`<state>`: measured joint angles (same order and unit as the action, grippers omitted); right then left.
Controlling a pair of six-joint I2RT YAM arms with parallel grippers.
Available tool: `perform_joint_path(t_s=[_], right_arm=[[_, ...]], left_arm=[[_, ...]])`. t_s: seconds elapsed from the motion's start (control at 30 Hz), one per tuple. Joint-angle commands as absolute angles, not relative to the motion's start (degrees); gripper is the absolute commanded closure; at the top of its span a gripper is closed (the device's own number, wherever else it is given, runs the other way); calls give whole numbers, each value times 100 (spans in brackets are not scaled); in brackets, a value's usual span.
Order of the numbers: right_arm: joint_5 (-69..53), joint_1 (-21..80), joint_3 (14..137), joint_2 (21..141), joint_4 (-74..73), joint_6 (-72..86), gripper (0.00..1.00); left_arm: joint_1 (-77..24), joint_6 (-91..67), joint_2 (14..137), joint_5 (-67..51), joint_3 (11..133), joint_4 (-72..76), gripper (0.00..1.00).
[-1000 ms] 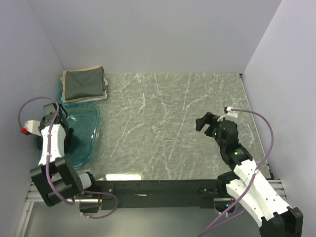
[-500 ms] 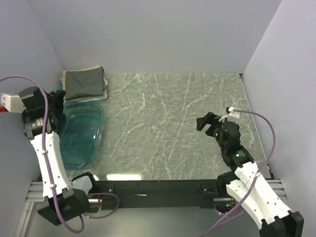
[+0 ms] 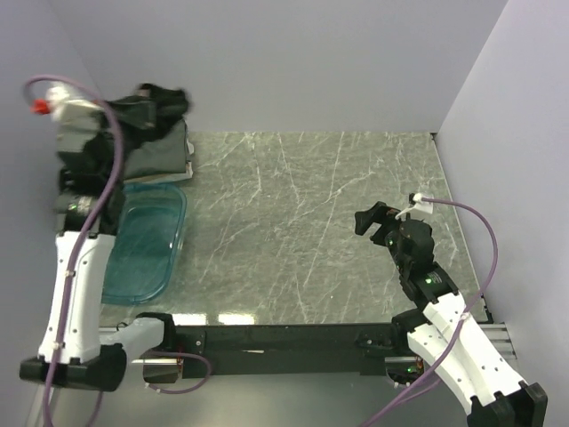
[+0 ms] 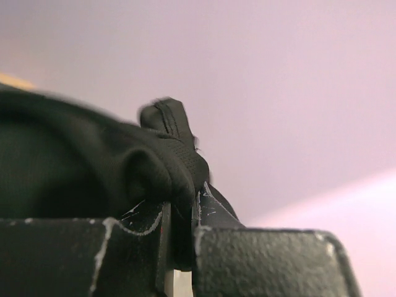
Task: Fold and stack the t-shirts
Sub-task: Move the tshirt to the center of the board
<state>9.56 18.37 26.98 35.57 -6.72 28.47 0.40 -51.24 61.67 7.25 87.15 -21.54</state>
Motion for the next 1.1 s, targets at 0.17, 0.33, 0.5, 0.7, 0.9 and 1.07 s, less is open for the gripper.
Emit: perform_joint_path(t_s=[0.17, 0.33, 0.5, 0.7, 0.9, 1.07], right_arm=[[1309, 1811, 2663, 3261, -501, 2830, 0], [1362, 1811, 2619, 3269, -519, 2839, 0], [1310, 1819, 2646, 3427, -405, 2856, 0], [1722, 1811, 2777, 3411, -632, 2892, 0], [2468, 1811, 2567, 2884, -800, 3120, 0], [2443, 1810, 2374, 2532, -712, 3173, 0]], left_arm=[[-2290, -3939, 7110, -1062, 8587, -1363, 99], [-3383, -3718, 7409, -615, 8254, -1160, 98], [-3612, -3998, 8075, -1476, 8112, -793, 99], [-4324, -3648, 9287, -2021, 9429, -1203, 99], [-4456, -3639, 9755, -2374, 10010, -1222, 99], [-4447, -3534, 9887, -1120, 9870, -1939, 99]])
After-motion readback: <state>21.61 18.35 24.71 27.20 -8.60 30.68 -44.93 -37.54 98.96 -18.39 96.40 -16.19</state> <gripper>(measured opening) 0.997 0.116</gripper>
